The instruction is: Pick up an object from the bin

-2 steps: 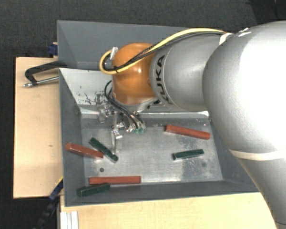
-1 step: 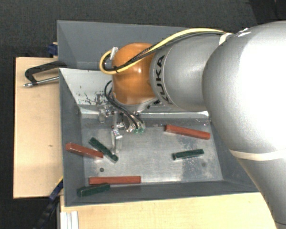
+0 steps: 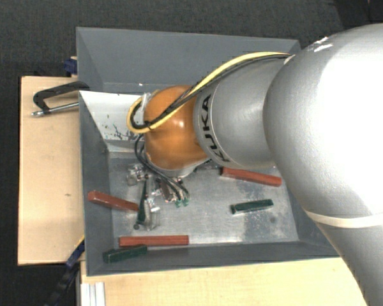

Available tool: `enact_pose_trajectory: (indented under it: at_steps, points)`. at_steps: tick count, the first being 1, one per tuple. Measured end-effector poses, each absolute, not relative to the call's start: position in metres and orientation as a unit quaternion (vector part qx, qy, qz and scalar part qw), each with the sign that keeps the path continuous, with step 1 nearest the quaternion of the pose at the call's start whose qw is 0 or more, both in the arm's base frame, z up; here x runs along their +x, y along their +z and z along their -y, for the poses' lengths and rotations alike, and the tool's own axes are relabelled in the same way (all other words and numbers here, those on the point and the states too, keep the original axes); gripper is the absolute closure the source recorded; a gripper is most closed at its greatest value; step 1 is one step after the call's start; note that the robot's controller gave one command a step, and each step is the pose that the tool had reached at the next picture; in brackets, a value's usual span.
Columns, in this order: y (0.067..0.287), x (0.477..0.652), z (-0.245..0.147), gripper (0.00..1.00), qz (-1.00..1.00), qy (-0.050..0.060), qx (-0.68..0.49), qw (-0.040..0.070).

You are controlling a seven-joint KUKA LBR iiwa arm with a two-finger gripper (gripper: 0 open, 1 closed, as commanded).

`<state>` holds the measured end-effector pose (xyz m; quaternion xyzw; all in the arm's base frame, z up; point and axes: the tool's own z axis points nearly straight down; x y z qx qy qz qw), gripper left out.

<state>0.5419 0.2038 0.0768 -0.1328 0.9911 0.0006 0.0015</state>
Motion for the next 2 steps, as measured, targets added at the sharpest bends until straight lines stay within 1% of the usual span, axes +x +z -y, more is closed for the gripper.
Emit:
enact_pose_trajectory:
  at_steps: [1,2]
  points:
    - [0.0710,0.5461,-0.2309,1.00,-0.965,0.001,-0.261,0.003]
    - [0.0710,0.5461,-0.2309,1.00,-0.965,0.001,-0.260,0.003]
